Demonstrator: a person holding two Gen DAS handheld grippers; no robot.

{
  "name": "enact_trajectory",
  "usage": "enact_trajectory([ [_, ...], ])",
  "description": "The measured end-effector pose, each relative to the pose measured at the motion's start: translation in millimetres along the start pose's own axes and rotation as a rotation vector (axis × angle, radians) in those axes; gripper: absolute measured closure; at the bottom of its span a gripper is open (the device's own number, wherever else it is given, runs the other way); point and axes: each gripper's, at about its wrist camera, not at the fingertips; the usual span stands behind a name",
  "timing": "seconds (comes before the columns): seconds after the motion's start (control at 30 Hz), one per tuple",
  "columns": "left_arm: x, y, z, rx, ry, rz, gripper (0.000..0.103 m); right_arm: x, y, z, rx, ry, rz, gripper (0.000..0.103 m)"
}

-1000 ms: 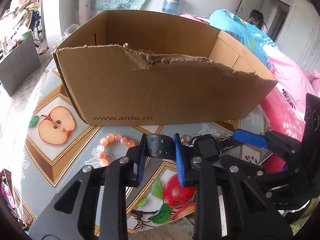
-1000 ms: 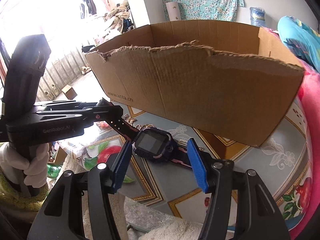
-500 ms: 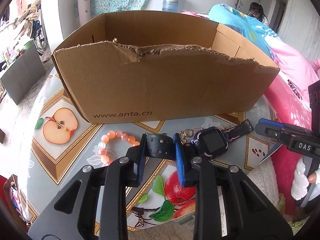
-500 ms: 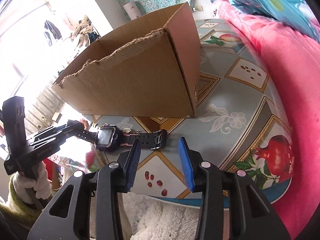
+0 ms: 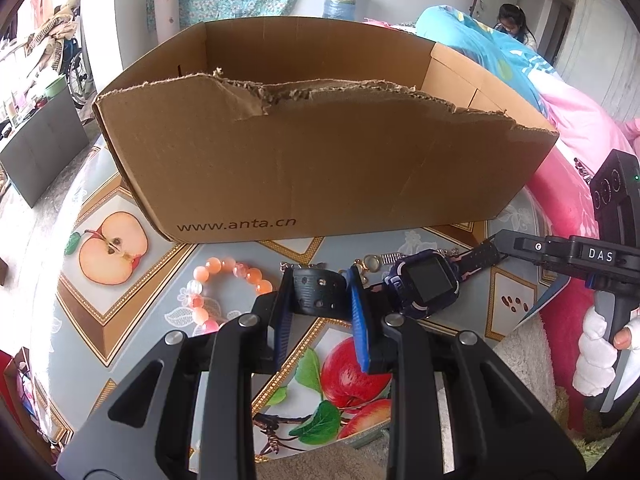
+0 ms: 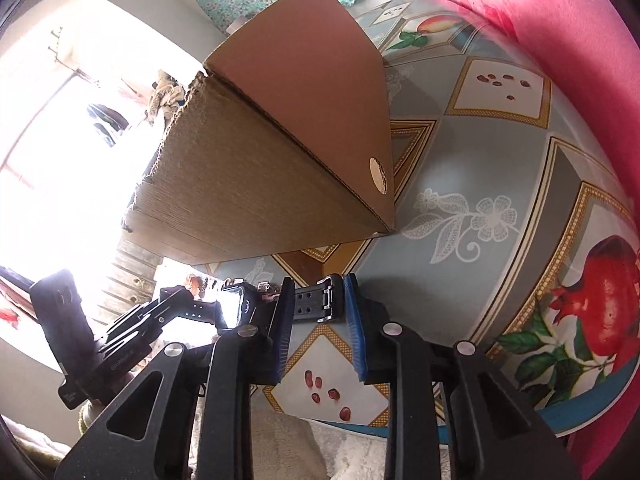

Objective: Organize jewelry
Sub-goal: 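Lift the smartwatch with both grippers and carry it over the box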

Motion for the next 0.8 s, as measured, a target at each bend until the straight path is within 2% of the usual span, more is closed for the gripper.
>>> enact_trajectory([
  [0.17,-1.3,-0.7,-1.0,0.001,0.006,-0.002,0.078,0.4,1.6,14.7,0.046,0.077,-0.019,0.097],
  [0.43,-7.9,18.1,-12.7,0.047,0.002,-0.059,0.082,-4.0,16.3,61.8,0.086,0.278,-0.052,0.099],
  [0.67,-17.3,49.1,-19.6,0.144,0.002,-0.119,0.083,-7.2,52.8,91.2,0.083,0.391,-0.123,0.100],
  [0.8,-13.7,42.9,-20.9,0.124,-0.006,-0.096,0.083,-6.3,51.0,81.0,0.097,0.343,-0.091,0.100],
])
Point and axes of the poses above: each gripper's, at about its wrist camera, not at the fingertips, and y roughly against the way its jaws point, z to its left, x to its underside, and after that the axes turned 5 degrees about -z, right-handed
